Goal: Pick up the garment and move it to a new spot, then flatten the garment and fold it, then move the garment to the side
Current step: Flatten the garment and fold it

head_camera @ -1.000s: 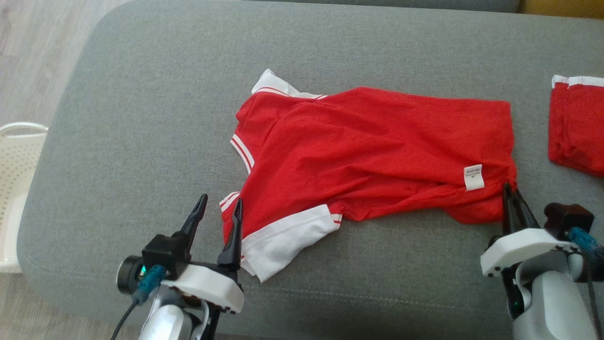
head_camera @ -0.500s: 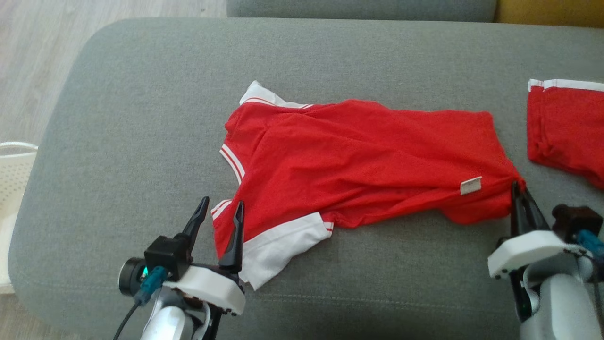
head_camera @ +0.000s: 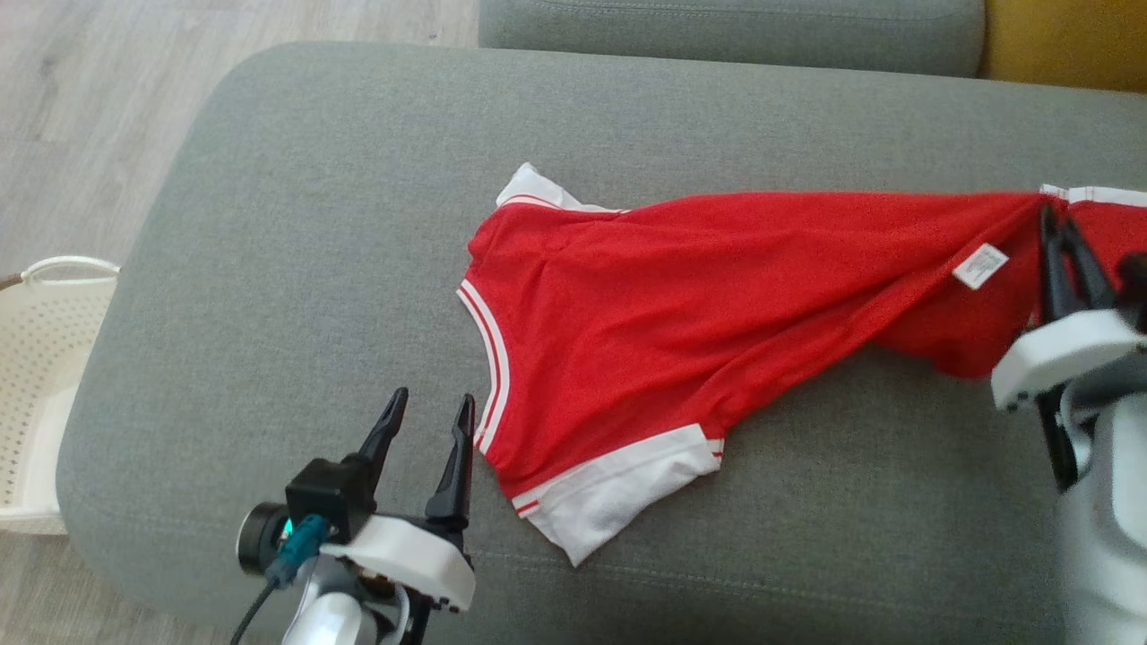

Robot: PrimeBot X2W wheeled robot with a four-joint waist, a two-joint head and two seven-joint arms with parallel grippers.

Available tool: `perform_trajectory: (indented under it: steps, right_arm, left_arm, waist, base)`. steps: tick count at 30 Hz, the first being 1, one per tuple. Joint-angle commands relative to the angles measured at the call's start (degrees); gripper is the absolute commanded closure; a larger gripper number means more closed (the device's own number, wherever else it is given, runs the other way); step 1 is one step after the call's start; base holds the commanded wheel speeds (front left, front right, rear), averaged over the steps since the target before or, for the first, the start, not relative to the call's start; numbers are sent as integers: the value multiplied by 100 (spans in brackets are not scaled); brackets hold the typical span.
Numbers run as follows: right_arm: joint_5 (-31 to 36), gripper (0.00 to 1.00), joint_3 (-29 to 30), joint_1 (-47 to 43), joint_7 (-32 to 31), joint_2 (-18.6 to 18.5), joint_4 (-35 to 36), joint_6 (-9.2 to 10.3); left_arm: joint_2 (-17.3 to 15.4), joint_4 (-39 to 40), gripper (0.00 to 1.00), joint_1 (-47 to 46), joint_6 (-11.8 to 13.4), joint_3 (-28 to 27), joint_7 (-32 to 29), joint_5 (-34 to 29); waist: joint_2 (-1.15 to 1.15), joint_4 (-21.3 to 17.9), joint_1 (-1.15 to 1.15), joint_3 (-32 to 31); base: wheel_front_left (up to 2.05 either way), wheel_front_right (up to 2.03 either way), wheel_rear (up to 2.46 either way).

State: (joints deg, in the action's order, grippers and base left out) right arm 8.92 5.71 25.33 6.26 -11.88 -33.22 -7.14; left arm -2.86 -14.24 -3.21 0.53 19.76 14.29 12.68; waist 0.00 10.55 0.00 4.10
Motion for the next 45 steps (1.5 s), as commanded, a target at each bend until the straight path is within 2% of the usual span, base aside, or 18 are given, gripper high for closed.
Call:
perform_trajectory:
  steps: [1,7,8,9,10,21,26,34,45]
  right_arm:
    - [72,100,-118,-83,70,-49,155,-35]
    - [-2,100,-94,-913,-24,160,281,-35]
    - [-11,89,-100,-1067,-58,221,342,-35]
    - [3,34,-100,-1216,-86,276,425,-35]
    - [7,0,-55,-1356,-128,342,513,-35]
    - [-112,0,329,-2131,-405,853,1951,-35]
    - [-495,0,64,-2424,-182,896,2444,-35]
    - [-634,0,-106,-2358,-79,899,2183,-35]
    - [-1297,0,-419,-1766,-315,900,1173,-35]
  left_arm:
    - [-2,188,0,-105,23,-170,71,3]
    - [-2,197,0,-23,35,-247,71,-9]
    - [-2,194,0,-15,36,-250,71,-10]
    - [-2,191,0,-8,36,-254,71,-14]
    - [-2,188,0,-5,34,-255,71,-17]
    - [-2,179,0,-62,-19,-288,71,-84]
    - [-2,185,0,-104,-23,-285,71,-68]
    - [-2,187,0,-158,-38,-196,71,-60]
    - [-2,116,0,-242,-60,-146,71,-56]
  waist:
    - [0,9,0,-9]
    - [0,-77,0,-45]
    - [0,-109,0,-51]
    - [0,-148,0,-54]
    - [0,-187,0,-55]
    - [0,-555,0,-12]
    - [0,-643,0,11]
    - [0,-623,0,107]
    - [0,-275,0,252]
  base:
    - [0,0,0]
    - [0,0,0]
    - [0,0,0]
    - [0,0,0]
    - [0,0,0]
    - [0,0,0]
    - [0,0,0]
    - [0,0,0]
    - [0,0,0]
